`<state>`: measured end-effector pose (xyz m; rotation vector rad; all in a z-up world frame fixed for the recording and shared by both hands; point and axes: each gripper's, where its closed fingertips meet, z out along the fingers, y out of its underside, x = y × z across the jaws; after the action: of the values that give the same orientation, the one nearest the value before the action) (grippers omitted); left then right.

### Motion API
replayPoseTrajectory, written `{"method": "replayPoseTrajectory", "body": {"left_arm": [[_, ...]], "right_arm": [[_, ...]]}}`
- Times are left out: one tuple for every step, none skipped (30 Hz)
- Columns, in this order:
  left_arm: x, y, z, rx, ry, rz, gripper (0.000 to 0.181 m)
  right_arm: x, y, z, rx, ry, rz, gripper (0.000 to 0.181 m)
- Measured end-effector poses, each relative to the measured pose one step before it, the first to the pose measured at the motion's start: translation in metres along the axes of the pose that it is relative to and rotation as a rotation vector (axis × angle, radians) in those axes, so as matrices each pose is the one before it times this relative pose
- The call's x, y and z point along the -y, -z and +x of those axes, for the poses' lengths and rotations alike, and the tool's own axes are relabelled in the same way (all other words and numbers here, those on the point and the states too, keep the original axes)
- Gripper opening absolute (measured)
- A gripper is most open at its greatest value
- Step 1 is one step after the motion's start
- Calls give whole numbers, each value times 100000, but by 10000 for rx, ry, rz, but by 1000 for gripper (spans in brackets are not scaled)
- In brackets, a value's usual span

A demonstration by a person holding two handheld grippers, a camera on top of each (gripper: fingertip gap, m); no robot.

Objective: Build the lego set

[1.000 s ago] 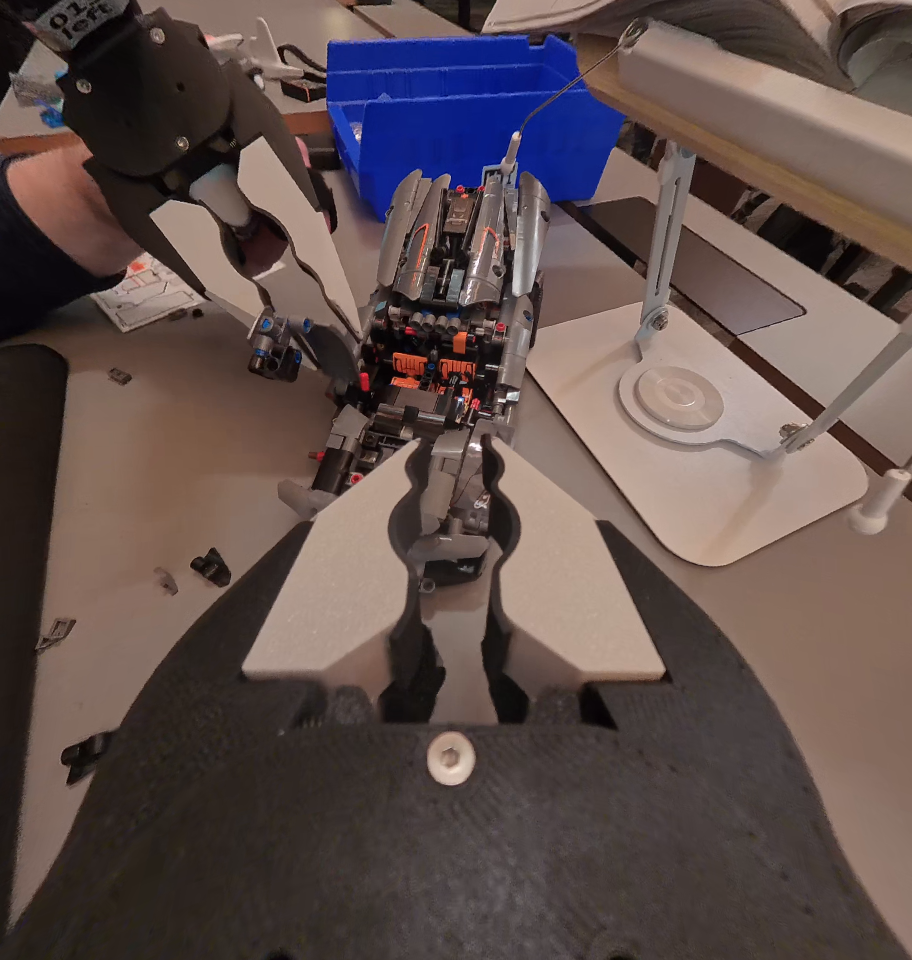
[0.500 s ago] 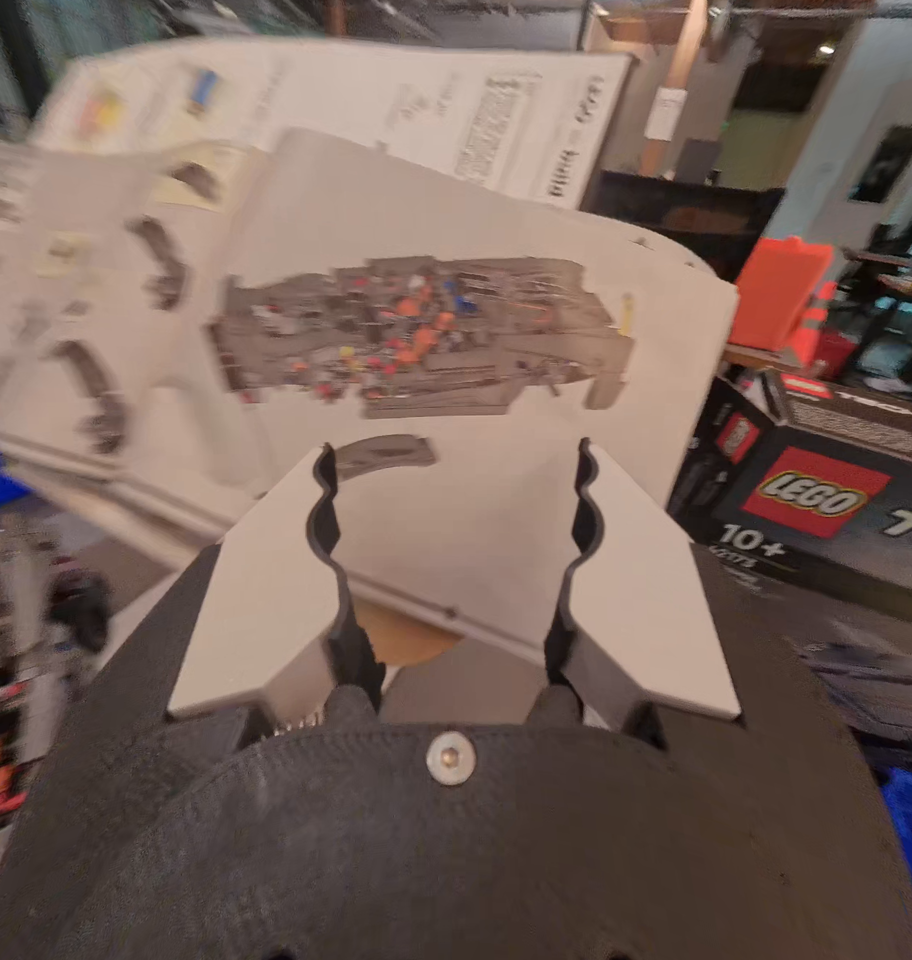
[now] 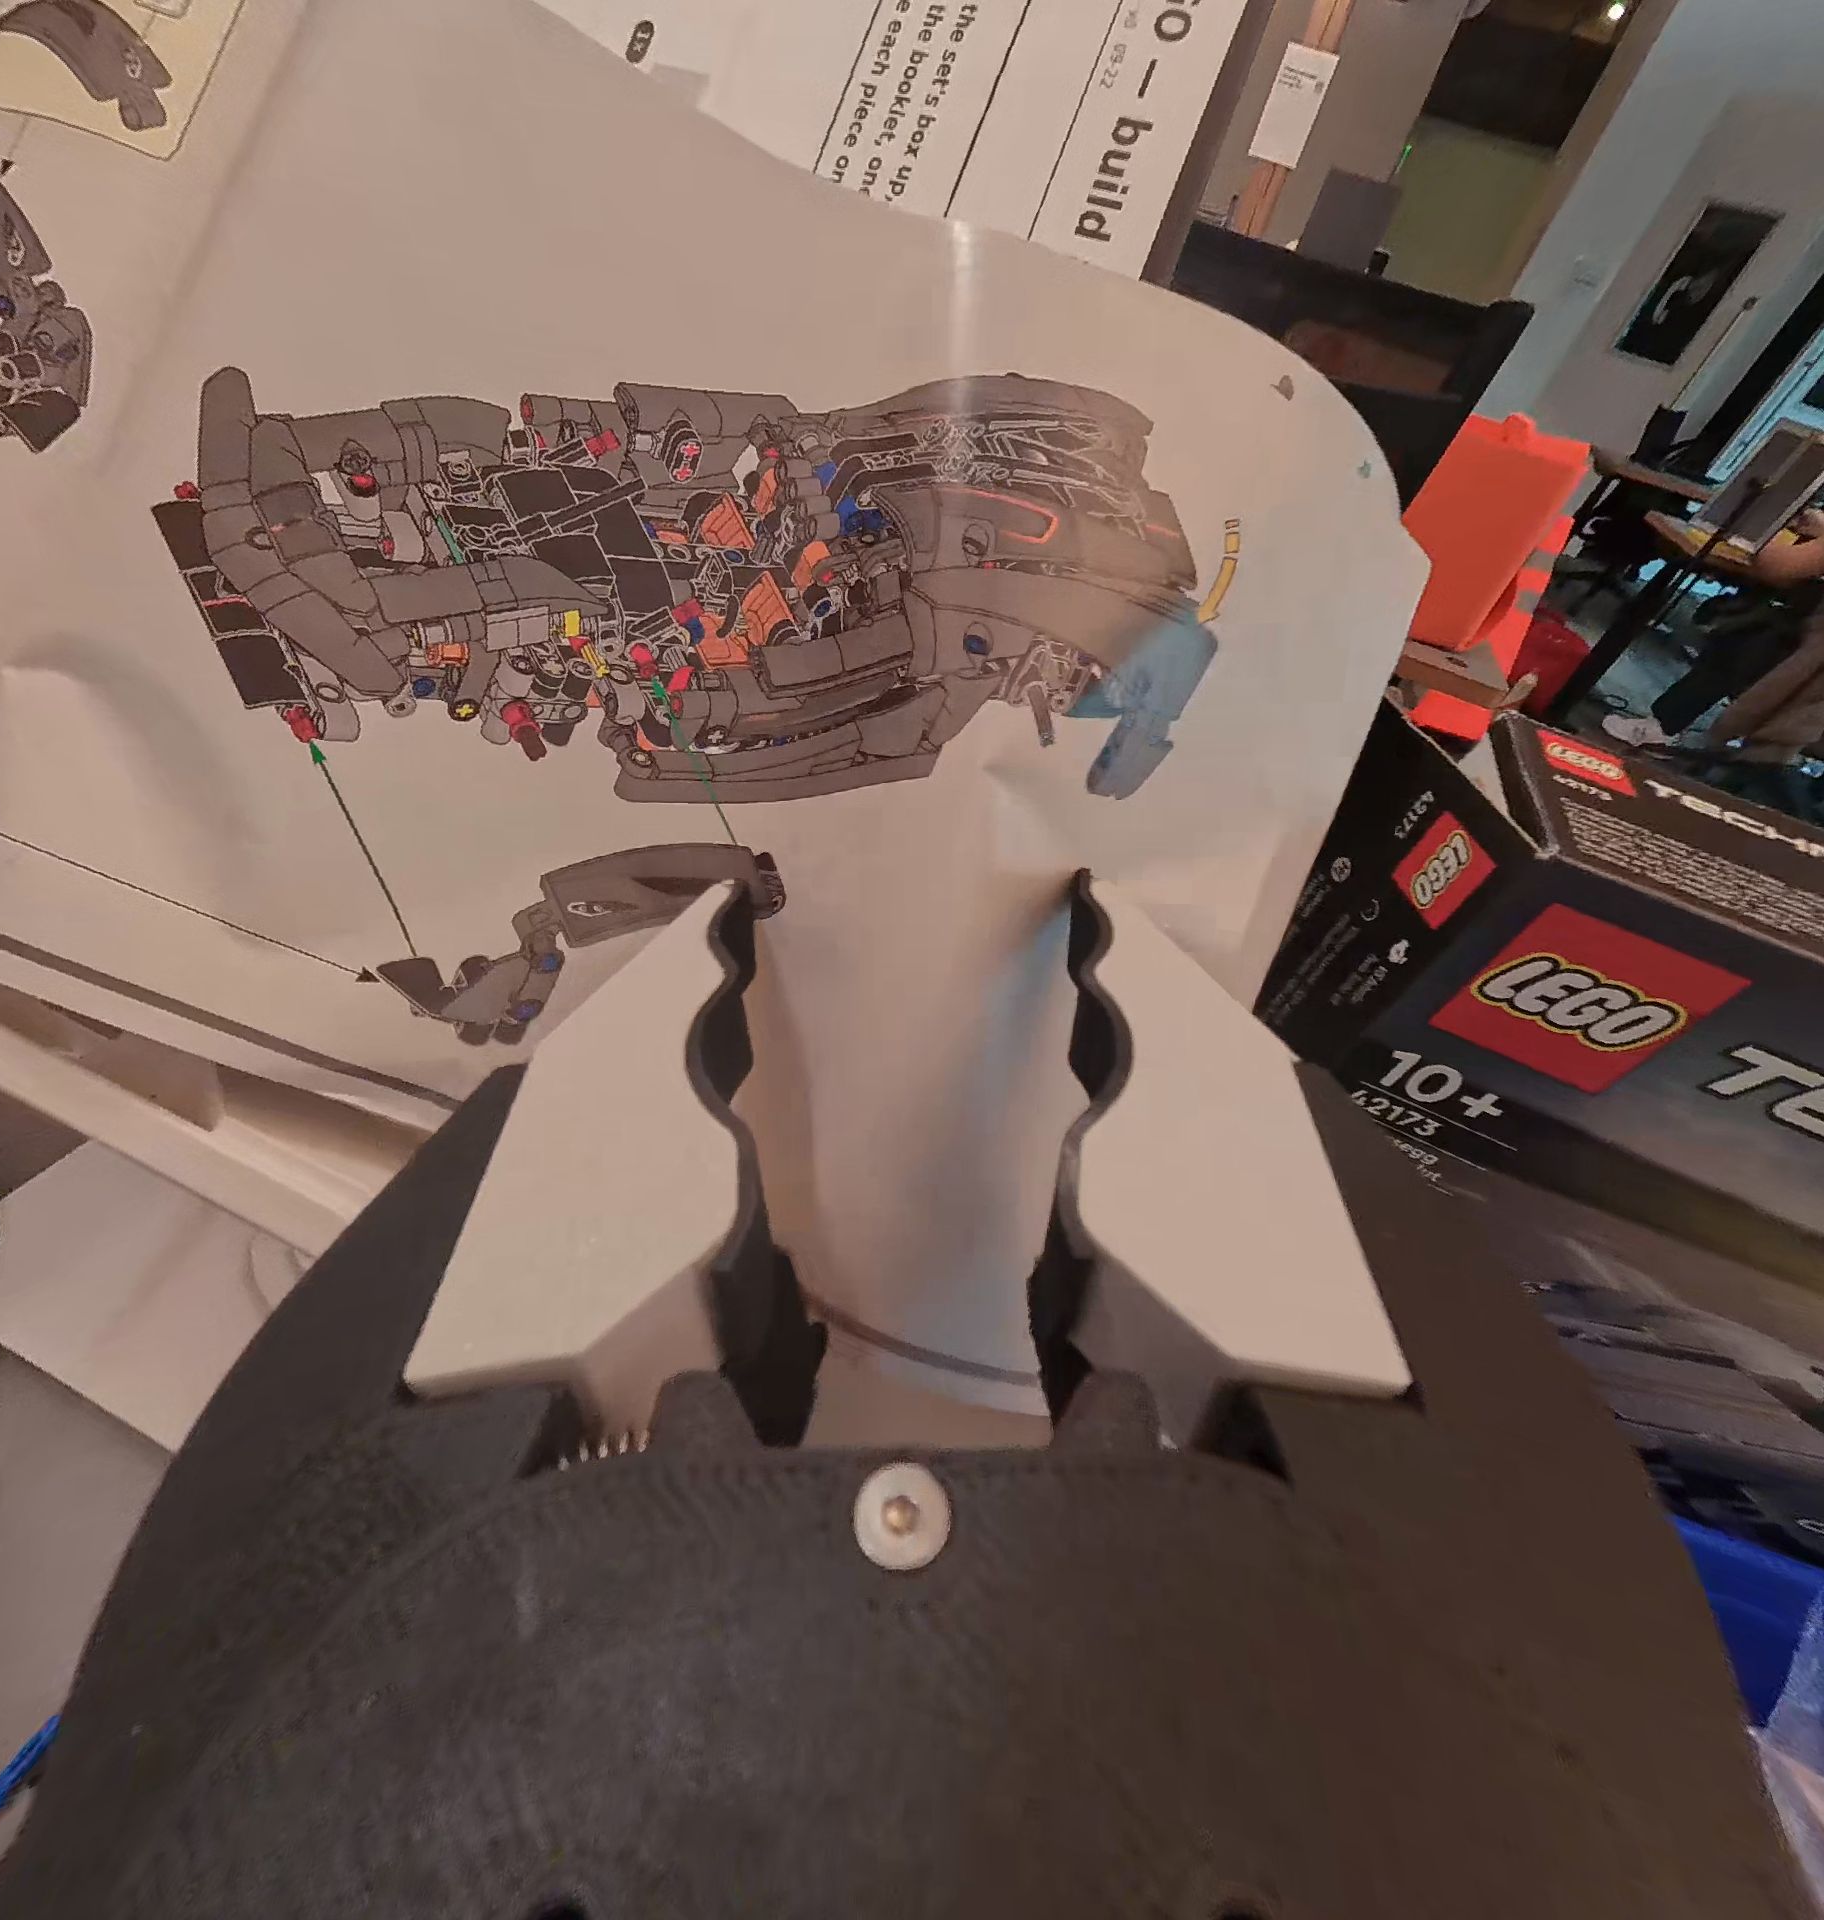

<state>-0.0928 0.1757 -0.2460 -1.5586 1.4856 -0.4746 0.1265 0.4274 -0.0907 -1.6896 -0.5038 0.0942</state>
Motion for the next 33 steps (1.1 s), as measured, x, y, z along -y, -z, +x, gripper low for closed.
{"method": "replayPoseTrajectory", "body": {"left_arm": [[-20,17,-41,14,5,0,31],[-26,12,-9,-15,20,-2,31],[-20,-2,1,-9,8,-2,31],[-6,30,-15,12,-14,-4,31],[-13,7,-11,4,-7,-10,31],[-11,5,31,-21,3,-8,31],[-11,11,-14,5,-6,-4,31],[2,-5,-3,-2,5,2,31],[-3,-2,6,-13,12,4,31],[-9,0,8,-6,-1,4,31],[6,10,-7,7,-5,-2,31],[-6,3,-1,2,2,-5,31],[-2,1,0,-2,-3,-1,31],[-3,6,3,1,-7,-3,31],[-5,6,-2,4,-7,-4,31],[2,8,-3,0,0,-4,31],[-5,3,-3,-4,4,2,31],[-5,-1,-3,-3,2,-3,31],[-7,7,-1,5,-6,-6,31],[3,12,-12,7,-11,-5,31],[6,-8,3,-1,0,0,31],[8,-9,20,-9,7,2,31],[8,-6,23,-5,-9,-4,31],[8,8,-5,9,-16,-6,30],[4,-4,4,8,-10,-7,30],[-3,9,12,6,-15,-9,30],[-1,4,-1,3,-8,-1,30],[10,0,-3,-3,6,3,30],[-3,-21,3,-8,8,1,30],[8,0,6,2,-1,5,30],[3,-6,-10,1,1,3,30],[-8,9,0,1,4,-1,30],[4,7,-11,4,-3,-3,30]], "right_arm": [[-31,149,135,-74,113,-10,56],[-32,165,180,-126,164,-7,49],[-6,179,202,-134,149,3,43],[50,192,124,-68,84,20,38],[117,203,35,-9,63,68,31],[136,203,59,-16,66,76,26],[68,170,-66,48,74,23,22],[72,174,-126,66,90,23,16],[127,159,-84,12,106,52,12],[71,121,-29,-32,107,24,9],[22,121,5,-46,100,-10,7],[93,160,-66,-3,98,21,6],[219,189,-59,-20,112,88,6],[172,178,-52,-16,106,36,6],[62,141,-72,38,-22,-63,7],[197,139,-128,106,-110,-3,9],[348,205,-131,87,-2,93,14],[367,257,-52,20,120,84,15],[312,250,-76,38,105,33,18],[271,176,-220,144,36,15,18],[190,89,-392,263,9,13,16],[-59,-55,-450,313,-32,-94,8],[-148,-88,-203,134,-37,-119,5],[17,6,-117,26,21,3,6],[200,126,-352,137,12,102,7],[398,220,-402,144,3,185,9],[369,214,-360,107,46,155,10],[265,132,-319,100,49,94,11],[156,55,-259,94,7,55,13],[82,-8,-331,180,-50,24,14],[121,7,-400,229,-74,52,16],[219,92,-274,135,-22,88,17],[222,98,-358,189,-4,77,17]]}}
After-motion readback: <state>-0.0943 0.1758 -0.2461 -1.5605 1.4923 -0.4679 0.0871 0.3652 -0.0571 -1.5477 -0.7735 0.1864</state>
